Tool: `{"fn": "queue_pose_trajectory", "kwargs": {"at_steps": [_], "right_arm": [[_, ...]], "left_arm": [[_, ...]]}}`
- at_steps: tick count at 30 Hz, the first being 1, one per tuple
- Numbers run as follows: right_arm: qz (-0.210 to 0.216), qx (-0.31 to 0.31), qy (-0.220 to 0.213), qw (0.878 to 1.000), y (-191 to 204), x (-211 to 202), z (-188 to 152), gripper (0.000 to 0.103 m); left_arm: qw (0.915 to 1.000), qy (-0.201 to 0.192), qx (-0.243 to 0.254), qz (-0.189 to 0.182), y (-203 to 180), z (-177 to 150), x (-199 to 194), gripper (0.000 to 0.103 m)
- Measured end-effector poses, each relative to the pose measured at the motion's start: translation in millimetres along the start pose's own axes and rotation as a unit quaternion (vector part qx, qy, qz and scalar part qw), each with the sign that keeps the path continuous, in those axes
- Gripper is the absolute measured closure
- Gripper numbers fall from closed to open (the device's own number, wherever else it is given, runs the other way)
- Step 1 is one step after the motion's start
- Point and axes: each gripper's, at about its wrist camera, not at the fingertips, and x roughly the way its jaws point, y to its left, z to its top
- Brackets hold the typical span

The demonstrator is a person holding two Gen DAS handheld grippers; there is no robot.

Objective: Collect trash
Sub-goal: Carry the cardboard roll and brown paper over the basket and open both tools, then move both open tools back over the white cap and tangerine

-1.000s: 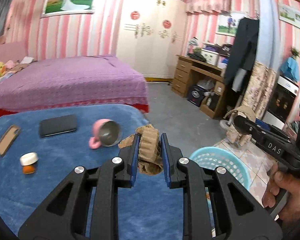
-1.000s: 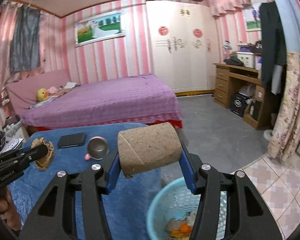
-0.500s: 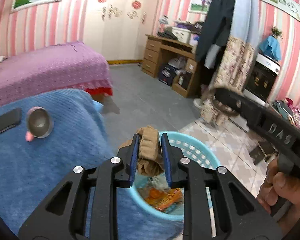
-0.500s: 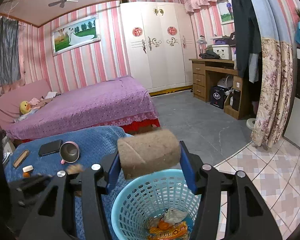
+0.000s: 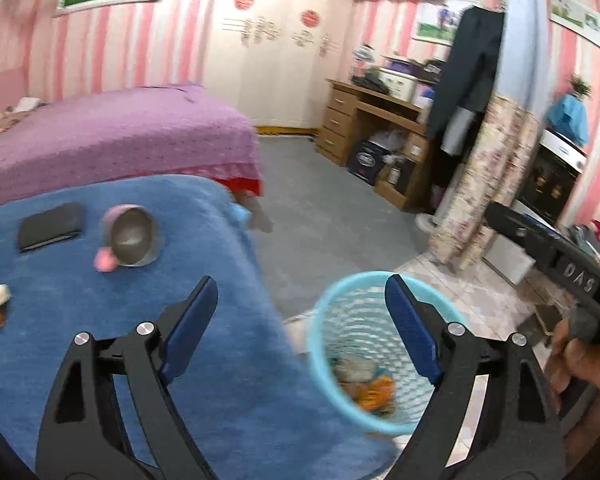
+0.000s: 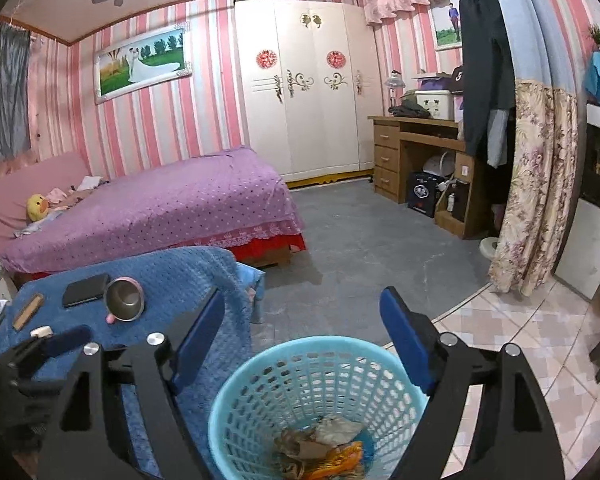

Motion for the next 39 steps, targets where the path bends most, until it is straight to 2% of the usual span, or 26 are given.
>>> {"fn": "queue_pose_trajectory", "kwargs": {"at_steps": [6,12,16,22,28,30,34,39], "right_arm": [[0.004,-0.028,0.009,1.000,29,5,-4,0.022],[0.000,-0.059,0.007,0.998,70,5,-7,0.019],[-0.008,-0.077,0.008,0.997,96,8,-9,0.017],[-0.002,-0.100,0.001,0.995,139,10,-13,0.015],[0.034,-0.113,0.007,0.993,182,17,-23,0.015],[0.045,-0.117,0.009,0.992,195,20,-27,0.015],[0.071,-0.124,0.016,0.990,218,24,-38,0.015],[0.107,-0.134,0.023,0.985,247,26,-48,0.015]], "left_arm": [[0.9974,-0.012,-0.002,0.072,80,-7,-44,0.018],[0.9868,-0.039,-0.072,0.140,180,-18,-90,0.018],[0.9805,-0.046,-0.113,0.154,227,-31,-106,0.017],[0.9738,-0.046,-0.134,0.178,266,-40,-115,0.017],[0.9651,-0.050,-0.167,0.196,304,-45,-129,0.017],[0.9636,-0.049,-0.168,0.202,311,-47,-132,0.017],[0.9575,-0.045,-0.155,0.239,323,-54,-137,0.017],[0.9540,-0.044,-0.176,0.239,336,-61,-145,0.017]]}}
